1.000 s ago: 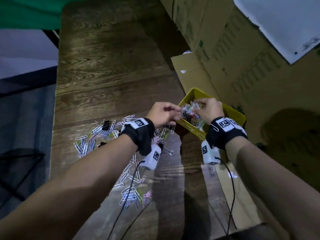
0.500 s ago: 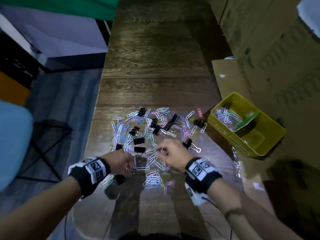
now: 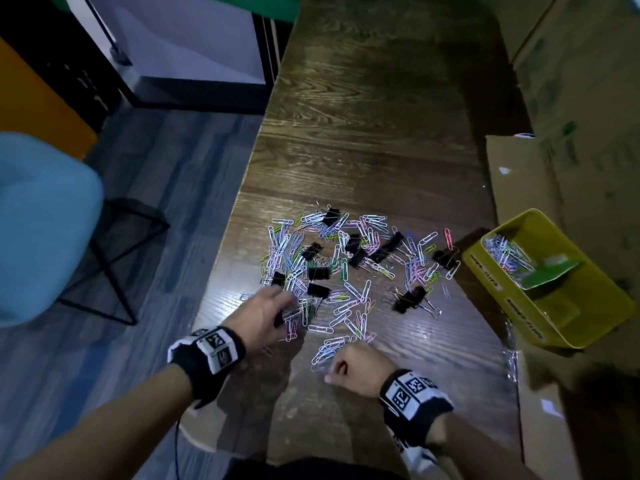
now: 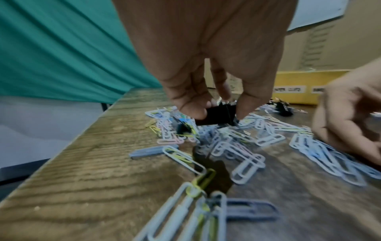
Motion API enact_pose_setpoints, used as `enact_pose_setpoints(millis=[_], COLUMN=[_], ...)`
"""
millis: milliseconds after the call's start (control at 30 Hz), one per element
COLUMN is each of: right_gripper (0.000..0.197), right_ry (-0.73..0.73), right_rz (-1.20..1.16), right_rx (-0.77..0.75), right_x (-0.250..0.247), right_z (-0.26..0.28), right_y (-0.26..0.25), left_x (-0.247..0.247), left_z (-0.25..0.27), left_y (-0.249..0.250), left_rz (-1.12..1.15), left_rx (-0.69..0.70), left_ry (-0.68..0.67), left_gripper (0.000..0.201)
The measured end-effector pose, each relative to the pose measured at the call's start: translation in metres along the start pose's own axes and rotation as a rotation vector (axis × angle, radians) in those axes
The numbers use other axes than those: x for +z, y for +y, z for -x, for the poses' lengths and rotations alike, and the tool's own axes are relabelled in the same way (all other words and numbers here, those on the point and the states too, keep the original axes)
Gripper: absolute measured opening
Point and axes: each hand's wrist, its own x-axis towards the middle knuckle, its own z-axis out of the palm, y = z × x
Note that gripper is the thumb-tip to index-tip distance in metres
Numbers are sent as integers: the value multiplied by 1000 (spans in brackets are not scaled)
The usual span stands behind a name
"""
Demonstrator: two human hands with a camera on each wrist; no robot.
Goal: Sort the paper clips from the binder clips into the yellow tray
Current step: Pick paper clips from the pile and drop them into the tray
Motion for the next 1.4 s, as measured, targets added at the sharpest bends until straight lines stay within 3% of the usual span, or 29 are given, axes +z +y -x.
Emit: enact_pose_setpoints(millis=[200,367,433,500,567,633,700,800,900,1100,1200,1400], right_gripper=[16,14,14,14,16,21,41,80,96,87,76,75], right_ry=[83,134,137,136,201,341,431,387,332,403,427,466], right_rz=[-142,-174,-161,-173,-209,-179,-59,31,41,29,-19,-87], right_rx=[-31,-47,-64,-73,-33,68,202,320,351,339,333,254], right_x=[-6,-2,-2,-3,-4,-6,-8,-6,-1,4,6,8], right_z=[3,8,11,13,13,14,18,23,23,18,20,25], right_y=[-2,-2,-3,-4,-3,1,4,3,-8,-18,-9,4], left_x=[-23,-23,-21,-14,0,17,33,52,71,86,84,87], left_z=[-30,-40,-32,-17,0,15,26,32,29,7,3,5], left_y=[-20,-29,-34,-40,-48,-49,-39,-8,28,90,87,80], left_rz=[66,70,95,125,98,37,-10,64,115,206,158,54], left_rx=[-117,48,64,2,-122,-267,-343,-360,-328,-209,-198,-242], left_ry=[155,152,237,371,424,360,284,267,242,93,55,-46], left_gripper=[26,25,20,18,21,31,35,34,40,47,53,74])
